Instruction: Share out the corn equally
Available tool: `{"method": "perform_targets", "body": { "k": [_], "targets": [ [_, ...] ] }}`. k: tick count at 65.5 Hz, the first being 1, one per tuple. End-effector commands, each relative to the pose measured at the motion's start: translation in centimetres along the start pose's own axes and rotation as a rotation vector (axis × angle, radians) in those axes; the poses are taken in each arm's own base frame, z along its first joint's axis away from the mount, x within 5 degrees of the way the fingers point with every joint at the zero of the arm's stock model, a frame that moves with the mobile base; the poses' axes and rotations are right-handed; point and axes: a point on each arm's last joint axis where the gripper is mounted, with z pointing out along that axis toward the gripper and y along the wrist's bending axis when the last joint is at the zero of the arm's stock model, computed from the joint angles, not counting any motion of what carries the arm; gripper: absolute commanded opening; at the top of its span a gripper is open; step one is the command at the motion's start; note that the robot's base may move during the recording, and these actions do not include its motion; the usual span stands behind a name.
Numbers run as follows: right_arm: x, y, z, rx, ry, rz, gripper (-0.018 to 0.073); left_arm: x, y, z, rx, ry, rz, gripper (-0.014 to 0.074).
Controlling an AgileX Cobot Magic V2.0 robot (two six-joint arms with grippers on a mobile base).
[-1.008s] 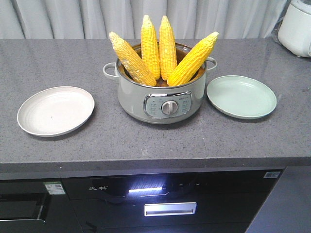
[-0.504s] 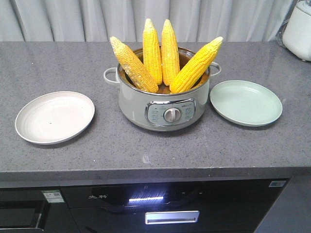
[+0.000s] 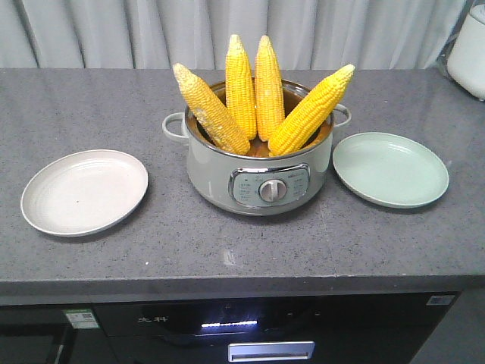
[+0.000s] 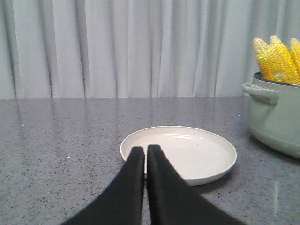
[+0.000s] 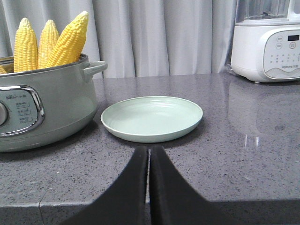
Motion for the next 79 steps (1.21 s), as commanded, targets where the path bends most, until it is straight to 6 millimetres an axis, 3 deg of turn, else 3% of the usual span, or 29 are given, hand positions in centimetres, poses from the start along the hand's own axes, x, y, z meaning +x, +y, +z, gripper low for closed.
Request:
{"method": "perform_targets", "body": {
  "k": [1, 79],
  "targets": [
    [-0.37, 0.08, 0.01, -0.008, -0.068, -0.004, -0.0006, -0.27, -0.11, -0.1, 0.015, -0.07, -0.011, -0.0006],
    [-0.37, 0.08, 0.01, -0.008, -0.068, -0.004, -0.0006, -0.27, -0.11, -0.1, 0.015, -0.07, -0.011, -0.0006]
  ]
}}
